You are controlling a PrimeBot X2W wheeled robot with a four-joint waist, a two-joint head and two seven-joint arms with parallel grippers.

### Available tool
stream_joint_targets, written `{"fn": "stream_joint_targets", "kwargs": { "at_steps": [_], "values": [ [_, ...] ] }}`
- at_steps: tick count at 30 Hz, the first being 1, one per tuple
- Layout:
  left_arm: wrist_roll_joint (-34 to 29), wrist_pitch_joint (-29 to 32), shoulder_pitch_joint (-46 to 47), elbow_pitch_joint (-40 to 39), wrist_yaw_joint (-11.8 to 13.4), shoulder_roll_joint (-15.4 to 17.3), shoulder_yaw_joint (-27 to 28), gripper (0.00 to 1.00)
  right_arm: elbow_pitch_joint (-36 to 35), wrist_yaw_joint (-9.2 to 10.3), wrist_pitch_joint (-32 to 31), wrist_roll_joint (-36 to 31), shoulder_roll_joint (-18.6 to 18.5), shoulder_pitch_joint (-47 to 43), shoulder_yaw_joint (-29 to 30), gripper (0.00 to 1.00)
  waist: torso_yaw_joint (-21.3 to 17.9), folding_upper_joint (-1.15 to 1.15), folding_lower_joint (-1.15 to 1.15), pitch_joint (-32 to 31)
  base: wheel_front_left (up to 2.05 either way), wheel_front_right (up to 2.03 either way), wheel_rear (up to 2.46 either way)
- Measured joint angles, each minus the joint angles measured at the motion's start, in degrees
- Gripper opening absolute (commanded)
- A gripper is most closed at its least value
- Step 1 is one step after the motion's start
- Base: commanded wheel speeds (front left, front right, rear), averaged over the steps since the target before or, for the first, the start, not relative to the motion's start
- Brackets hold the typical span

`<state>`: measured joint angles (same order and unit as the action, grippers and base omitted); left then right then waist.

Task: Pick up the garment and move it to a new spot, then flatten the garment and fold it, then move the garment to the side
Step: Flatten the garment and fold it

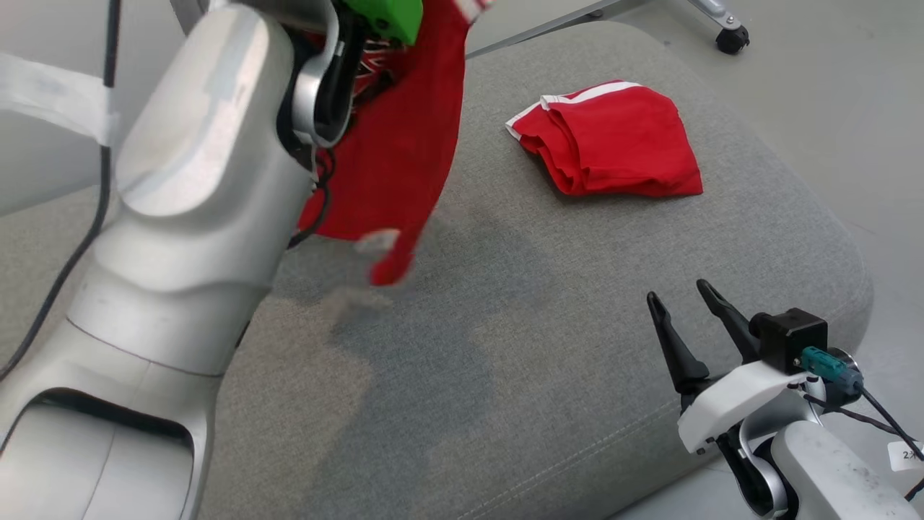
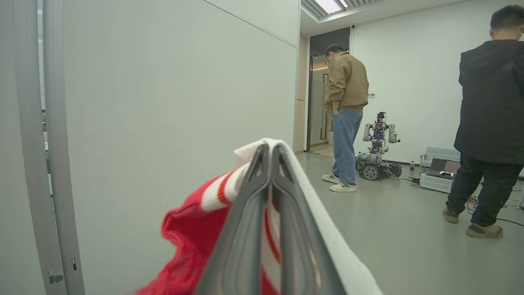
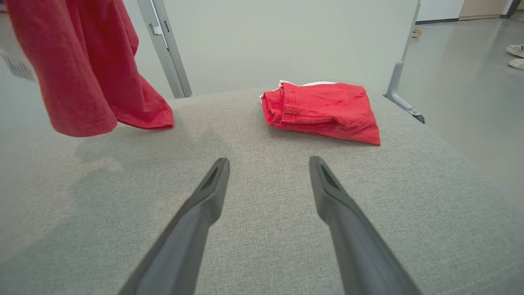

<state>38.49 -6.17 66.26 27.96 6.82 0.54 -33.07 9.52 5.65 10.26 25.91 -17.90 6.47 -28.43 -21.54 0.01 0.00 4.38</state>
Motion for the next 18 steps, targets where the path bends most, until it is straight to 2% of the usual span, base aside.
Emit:
{"fn": "stream_joint_targets", "kwargs": {
  "at_steps": [9,18],
  "values": [
    [2.0,-0.2,-13.9,-0.5,0.0,0.5,-5.8,0.00,-0.9,0.44,0.8,0.9,-0.1,0.0,1.6,1.00,2.8,0.00,0.00,2.4,0.00,0.00,0.00],
    [4.0,-3.0,-23.3,-2.5,0.0,1.0,-5.9,0.00,-1.2,0.51,0.9,0.9,-1.2,0.0,2.4,1.00,8.0,0.00,0.00,4.3,0.00,0.00,0.00]
  ]
}}
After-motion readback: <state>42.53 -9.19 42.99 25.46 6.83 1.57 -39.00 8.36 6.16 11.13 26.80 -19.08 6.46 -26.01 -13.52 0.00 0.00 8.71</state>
